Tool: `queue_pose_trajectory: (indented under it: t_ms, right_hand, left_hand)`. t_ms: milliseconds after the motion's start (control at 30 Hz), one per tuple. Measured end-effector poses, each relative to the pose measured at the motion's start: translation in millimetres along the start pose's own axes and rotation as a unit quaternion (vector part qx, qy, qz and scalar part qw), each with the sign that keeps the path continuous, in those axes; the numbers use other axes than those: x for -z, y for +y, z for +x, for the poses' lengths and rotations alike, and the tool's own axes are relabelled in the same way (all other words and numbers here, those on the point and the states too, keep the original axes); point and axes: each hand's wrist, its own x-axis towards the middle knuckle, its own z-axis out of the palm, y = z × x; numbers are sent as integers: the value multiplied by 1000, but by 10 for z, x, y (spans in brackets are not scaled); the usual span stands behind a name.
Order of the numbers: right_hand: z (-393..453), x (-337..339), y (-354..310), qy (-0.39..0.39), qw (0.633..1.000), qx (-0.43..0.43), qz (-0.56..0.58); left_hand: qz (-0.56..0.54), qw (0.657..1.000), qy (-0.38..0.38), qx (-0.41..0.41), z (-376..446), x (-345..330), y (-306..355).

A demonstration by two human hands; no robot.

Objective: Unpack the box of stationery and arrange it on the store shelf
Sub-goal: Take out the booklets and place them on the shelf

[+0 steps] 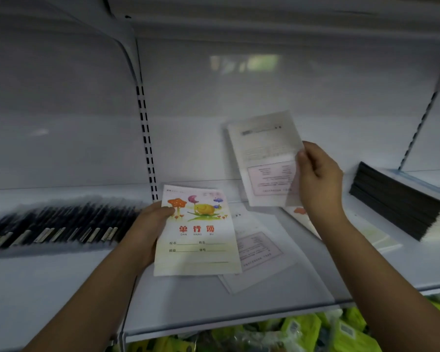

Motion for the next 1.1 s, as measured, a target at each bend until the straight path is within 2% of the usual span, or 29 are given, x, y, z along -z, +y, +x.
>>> queue_pose_trajectory:
  t_ms: [167, 300, 333, 400, 500, 600, 700, 767, 833, 900, 967, 1000, 1067, 1100]
  right_hand:
    - [-6, -182, -187, -104, 987, 44, 111]
    - [-114, -314, -127, -280, 948, 110, 102]
    - [-162, -332, -89, -316, 937, 98, 111]
    - [-262, -331, -28, -359, 920, 16, 159]
    - [-322, -237, 114, -342, 919, -95, 171]
    - [-314, -144, 195, -279, 911, -167, 252]
    - [-260, -152, 154, -208, 888, -204, 355]
    - [-215, -221, 66, -191, 879, -196, 390]
    - [-215, -319, 39, -205, 899, -160, 352]
    - [-302, -410, 105, -273, 935, -68, 215]
    - [-425, -474, 242, -352, 932, -17, 83]
    - [-463, -479, 293, -353, 935, -32, 36]
    - [-509, -442, 288, -304, 946, -87, -75]
    - [-520, -426, 266, -306, 929, -107, -176]
  left_hand:
    - [11, 1000, -15, 1, 0, 13, -9]
    - [-13, 998, -33, 53, -42, -33, 23]
    - [-17, 997, -42, 64, -49, -37, 37]
    - [-7, 995, -68, 70, -61, -43, 43]
    - [48, 995, -71, 49, -37, -8, 10]
    - [33, 997, -55, 44, -17, 15, -4]
    - [9, 998, -42, 49, 10, 3, -17]
    - [-1, 999, -29, 42, 25, -15, -30]
    - [-18, 999, -32, 39, 14, -6, -25]
    - [-32, 996, -66, 41, 14, 10, -32]
    - [-13, 998, -62, 13, -16, -10, -39]
    - [-5, 999, -42, -10, -13, -10, -35]
    - [-42, 998, -12, -49, -7, 19, -12]
    - [-77, 994, -4, -71, -7, 51, 3]
